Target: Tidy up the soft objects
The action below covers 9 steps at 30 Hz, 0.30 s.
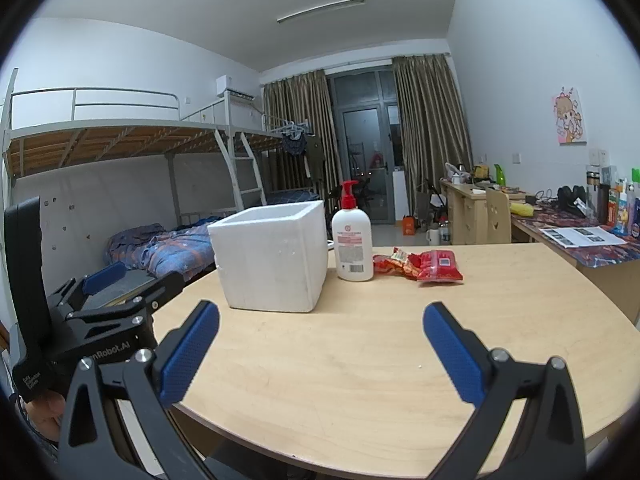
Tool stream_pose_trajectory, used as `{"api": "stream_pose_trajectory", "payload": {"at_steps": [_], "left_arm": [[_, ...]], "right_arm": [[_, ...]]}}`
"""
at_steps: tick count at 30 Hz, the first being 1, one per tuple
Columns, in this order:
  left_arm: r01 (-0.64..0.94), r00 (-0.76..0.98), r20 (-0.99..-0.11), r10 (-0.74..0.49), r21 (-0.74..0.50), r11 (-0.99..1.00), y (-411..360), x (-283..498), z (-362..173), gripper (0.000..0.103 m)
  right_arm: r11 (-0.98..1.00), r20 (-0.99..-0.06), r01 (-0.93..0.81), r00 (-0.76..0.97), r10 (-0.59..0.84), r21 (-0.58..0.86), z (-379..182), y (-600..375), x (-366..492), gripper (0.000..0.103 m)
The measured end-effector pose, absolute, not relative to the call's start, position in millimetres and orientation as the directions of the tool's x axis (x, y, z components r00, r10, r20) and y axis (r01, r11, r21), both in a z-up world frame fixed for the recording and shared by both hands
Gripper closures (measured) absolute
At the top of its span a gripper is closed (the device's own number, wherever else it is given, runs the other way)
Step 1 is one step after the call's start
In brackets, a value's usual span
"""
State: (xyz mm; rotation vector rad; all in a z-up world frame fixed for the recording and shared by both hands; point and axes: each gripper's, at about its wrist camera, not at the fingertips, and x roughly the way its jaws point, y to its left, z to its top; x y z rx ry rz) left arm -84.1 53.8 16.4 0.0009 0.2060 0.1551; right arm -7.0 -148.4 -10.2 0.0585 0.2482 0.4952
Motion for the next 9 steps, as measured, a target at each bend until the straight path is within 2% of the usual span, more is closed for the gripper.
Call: {"api": "stream_pose_trajectory", "payload": {"at_steps": [9], "left_arm": [[-0.156,0.967,-0.203,0.154,0.008,0.988,54.3,-84.1,15.2,0.0]], "right_arm": [[0.879,-0.229,-0.462,0.849,0.476,0.115,-10.7,-145.7,-7.4,0.0]]}}
